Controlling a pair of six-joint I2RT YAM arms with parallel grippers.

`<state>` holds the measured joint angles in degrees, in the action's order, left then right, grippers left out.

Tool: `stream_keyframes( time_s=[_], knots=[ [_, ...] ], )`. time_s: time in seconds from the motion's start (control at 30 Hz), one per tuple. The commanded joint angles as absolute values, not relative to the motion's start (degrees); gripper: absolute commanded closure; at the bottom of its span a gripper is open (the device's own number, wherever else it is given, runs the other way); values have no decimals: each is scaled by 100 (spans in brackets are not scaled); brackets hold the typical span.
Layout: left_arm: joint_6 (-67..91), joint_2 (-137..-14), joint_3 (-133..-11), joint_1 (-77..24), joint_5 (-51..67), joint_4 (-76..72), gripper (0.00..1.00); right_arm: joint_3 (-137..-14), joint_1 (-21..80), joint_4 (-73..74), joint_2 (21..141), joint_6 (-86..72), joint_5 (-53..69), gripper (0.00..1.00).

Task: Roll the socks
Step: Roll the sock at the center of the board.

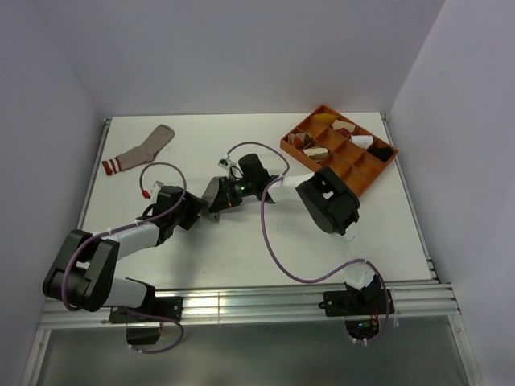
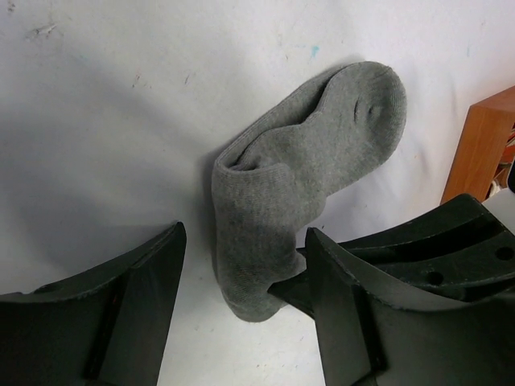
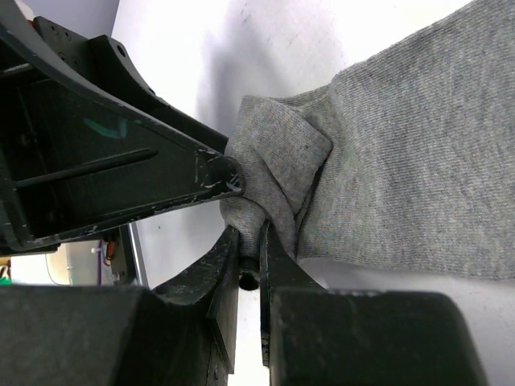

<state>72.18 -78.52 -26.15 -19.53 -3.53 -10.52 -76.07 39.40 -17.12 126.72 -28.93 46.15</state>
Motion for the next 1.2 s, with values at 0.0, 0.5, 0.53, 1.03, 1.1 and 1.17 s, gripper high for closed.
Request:
stream_keyframes(
  time_s=[0.0, 0.5, 0.53, 1.03, 1.1, 1.17],
  knots=[
    [7233, -8094, -2637, -1960, -545, -923, 34, -7673, 3990, -1345, 12937, -2786, 4210, 100],
    [6707, -8692, -3462, -1951, -844, 359, 100, -7524, 3990, -1195, 12385, -2277, 3702, 82],
    [6636, -8788, -3576, -1951, -844, 508, 100, -7410, 3990, -1169, 12123, -2172, 3587, 77],
    [5529, -9659, -5396, -1960, -932, 2758, 100, -5687, 4937, -2907, 10450, -115, 643, 36],
    [5415, -9816, -5581, -1960, -905, 2873, 100, -5625, 5123, -3145, 10494, 263, 160, 35],
    [5335, -9896, -5721, -1969, -862, 3023, 100, -5599, 5404, -3418, 10617, 552, -313, 33]
  ],
)
